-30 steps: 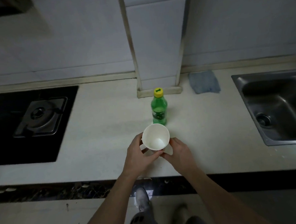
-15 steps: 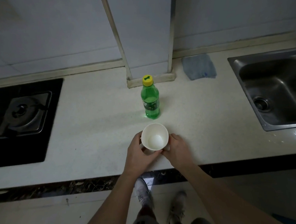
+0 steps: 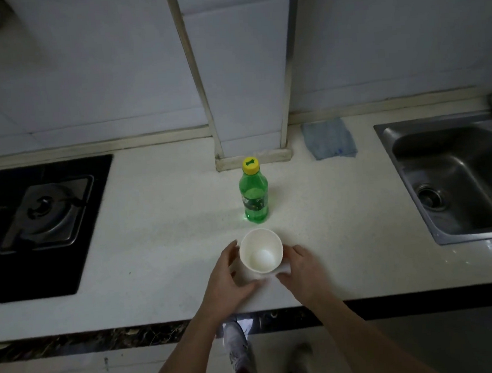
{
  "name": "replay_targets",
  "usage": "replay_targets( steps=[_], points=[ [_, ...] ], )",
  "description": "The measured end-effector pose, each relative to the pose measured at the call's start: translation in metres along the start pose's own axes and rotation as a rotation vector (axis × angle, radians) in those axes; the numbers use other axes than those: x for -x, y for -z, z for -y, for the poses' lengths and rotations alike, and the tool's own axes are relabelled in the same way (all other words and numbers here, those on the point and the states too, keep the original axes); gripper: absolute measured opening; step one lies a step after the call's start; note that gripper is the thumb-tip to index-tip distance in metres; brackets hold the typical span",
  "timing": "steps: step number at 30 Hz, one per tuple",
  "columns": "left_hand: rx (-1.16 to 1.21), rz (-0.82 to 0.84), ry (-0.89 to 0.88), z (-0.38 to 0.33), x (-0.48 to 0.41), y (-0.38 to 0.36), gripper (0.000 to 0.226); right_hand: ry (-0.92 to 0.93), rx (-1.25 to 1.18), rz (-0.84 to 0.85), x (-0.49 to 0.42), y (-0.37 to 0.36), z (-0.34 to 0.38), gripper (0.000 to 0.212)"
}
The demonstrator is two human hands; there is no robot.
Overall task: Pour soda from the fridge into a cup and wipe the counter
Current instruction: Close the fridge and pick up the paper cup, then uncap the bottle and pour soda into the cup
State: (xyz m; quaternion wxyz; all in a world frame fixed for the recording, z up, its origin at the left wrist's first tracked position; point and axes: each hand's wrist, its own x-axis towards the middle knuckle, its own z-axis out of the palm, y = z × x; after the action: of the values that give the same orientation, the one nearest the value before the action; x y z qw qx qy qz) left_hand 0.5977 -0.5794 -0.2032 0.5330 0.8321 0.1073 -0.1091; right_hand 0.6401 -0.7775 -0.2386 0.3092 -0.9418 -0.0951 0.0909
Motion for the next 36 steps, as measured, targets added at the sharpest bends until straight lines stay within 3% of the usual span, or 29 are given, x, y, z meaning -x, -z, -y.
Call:
replay_targets(
  steps=[3, 7, 12, 16, 19, 22, 25, 36],
  points=[
    [-0.051, -0.046, 0.056, -0.003, -0.009, 0.017, 0.087, -0.04, 0.031, 0.006, -0.015, 0.029, 0.003, 0.062],
    [-0.042, -0.126, 0.014, -0.03, -0.042, 0.039, 0.069, 0.025, 0.061, -0.133, -0.052, 0.079, 0.024, 0.051],
    [-0.033, -0.121, -0.128, -0.072, -0.087, 0.048, 0.076, 0.097, 0.069, -0.349, -0.087, 0.134, 0.075, 0.032],
    [-0.005, -0.009, -0.184, -0.091, -0.111, 0.044, 0.089, 0.017, 0.14, -0.257, -0.096, 0.159, 0.13, 0.046],
    [-0.054, 0.038, -0.197, -0.104, -0.118, 0.038, 0.074, -0.001, 0.271, -0.163, -0.097, 0.158, 0.155, 0.056],
    [-0.099, 0.017, -0.189, -0.114, -0.12, 0.038, 0.052, -0.007, 0.338, -0.15, -0.101, 0.153, 0.164, 0.044],
    [-0.135, 0.02, -0.212, -0.119, -0.122, 0.045, 0.046, -0.012, 0.326, -0.147, -0.103, 0.153, 0.17, 0.035],
    [0.125, -0.115, -0.492, -0.215, -0.094, 0.099, 0.049, 0.209, 0.287, -0.463, -0.104, 0.248, 0.244, 0.03]
  ],
)
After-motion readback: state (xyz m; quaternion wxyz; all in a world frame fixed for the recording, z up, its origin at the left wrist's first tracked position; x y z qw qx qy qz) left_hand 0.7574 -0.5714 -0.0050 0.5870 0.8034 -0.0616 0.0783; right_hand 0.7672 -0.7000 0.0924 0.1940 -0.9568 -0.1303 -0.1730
